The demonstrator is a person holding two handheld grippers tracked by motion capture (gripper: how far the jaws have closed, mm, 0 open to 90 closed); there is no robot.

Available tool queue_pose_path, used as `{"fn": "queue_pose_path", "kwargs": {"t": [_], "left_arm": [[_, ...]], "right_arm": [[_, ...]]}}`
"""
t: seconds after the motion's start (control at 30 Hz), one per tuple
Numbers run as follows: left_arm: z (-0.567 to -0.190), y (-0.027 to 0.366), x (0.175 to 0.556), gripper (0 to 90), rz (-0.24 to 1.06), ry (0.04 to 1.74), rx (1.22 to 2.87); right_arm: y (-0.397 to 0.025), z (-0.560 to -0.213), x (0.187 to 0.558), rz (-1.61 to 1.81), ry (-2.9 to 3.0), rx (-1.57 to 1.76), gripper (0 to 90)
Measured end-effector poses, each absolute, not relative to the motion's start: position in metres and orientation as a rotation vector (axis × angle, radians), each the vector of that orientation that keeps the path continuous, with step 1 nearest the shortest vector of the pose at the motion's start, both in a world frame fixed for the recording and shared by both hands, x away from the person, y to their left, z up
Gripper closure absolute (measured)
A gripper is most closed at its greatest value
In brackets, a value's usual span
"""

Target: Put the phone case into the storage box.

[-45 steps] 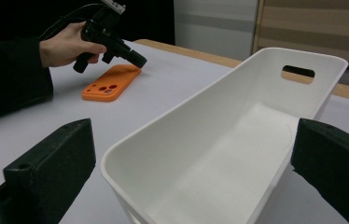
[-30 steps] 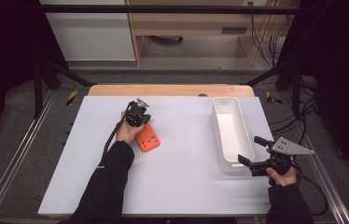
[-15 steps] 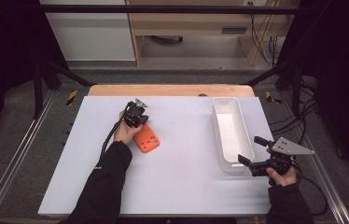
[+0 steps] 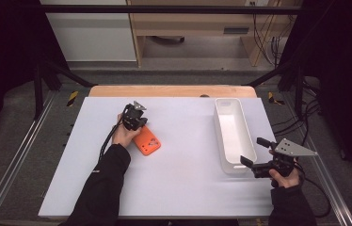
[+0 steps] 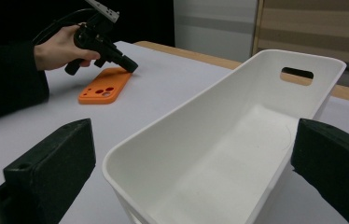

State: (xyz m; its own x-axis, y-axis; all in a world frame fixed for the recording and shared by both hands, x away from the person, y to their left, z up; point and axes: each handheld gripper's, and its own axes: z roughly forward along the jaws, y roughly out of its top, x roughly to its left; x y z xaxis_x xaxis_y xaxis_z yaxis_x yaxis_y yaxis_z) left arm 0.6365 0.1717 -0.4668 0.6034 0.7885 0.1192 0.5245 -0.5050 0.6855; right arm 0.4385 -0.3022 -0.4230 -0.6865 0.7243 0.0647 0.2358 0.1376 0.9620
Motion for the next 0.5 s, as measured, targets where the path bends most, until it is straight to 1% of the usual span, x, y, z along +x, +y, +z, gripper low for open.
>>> {"fn": "queue_pose_path", "kwargs": {"t": [0.5], "left_arm": [[-0.4663, 0.1807, 0.6267, 90.0, 0.556, 1.044, 2.223]], "right_arm": [[-0.301, -0.422, 0.4381, 1.57, 2.006, 0.914, 0.4]]}}
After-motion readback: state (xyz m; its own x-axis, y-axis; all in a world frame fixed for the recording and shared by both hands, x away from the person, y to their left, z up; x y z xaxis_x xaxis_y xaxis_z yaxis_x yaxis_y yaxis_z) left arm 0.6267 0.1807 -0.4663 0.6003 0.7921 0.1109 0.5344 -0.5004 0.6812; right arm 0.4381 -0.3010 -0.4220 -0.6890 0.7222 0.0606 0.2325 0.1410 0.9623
